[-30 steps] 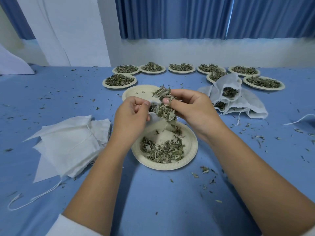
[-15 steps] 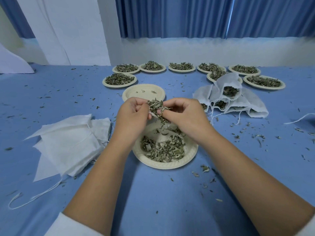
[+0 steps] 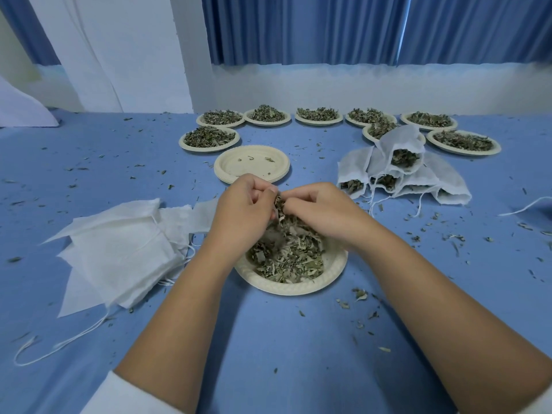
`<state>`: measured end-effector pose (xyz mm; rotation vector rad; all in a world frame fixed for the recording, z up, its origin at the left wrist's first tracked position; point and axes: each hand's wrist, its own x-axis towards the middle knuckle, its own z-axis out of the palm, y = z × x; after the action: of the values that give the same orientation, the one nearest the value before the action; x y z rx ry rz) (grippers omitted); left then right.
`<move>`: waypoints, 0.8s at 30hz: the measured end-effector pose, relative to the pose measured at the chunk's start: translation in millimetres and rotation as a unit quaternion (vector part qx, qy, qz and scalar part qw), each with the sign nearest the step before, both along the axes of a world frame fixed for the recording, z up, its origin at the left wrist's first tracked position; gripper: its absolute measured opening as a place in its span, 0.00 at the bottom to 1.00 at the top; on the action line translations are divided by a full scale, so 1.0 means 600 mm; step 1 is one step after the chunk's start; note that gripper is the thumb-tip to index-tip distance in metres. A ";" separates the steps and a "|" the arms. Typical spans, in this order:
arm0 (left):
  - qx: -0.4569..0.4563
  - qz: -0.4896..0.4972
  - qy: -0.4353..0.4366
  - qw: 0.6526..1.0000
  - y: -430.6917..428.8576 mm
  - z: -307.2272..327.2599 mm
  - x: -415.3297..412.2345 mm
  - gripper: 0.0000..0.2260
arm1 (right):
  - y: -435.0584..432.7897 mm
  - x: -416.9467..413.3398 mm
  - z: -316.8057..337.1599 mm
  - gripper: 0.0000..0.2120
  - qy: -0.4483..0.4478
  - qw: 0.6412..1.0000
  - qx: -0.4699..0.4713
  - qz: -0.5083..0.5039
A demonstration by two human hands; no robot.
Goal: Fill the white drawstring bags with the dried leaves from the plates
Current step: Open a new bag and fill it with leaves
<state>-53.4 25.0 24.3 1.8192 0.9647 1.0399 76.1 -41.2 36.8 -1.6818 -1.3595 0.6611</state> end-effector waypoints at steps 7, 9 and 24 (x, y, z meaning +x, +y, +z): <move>-0.003 -0.034 0.003 0.999 -0.008 0.002 0.001 0.07 | 0.003 -0.010 -0.012 0.07 0.116 0.983 0.085 -0.110; 0.005 -0.042 0.004 0.999 -0.012 0.001 0.002 0.06 | 0.003 -0.014 -0.014 0.08 0.124 0.978 0.101 -0.133; -0.066 -0.043 -0.117 0.990 -0.007 0.021 -0.010 0.05 | 0.009 -0.003 -0.016 0.10 0.321 0.936 0.132 -0.065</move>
<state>-59.6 20.6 37.2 1.5767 0.7871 1.0809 74.5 -36.0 27.2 -1.1763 -0.8156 0.8186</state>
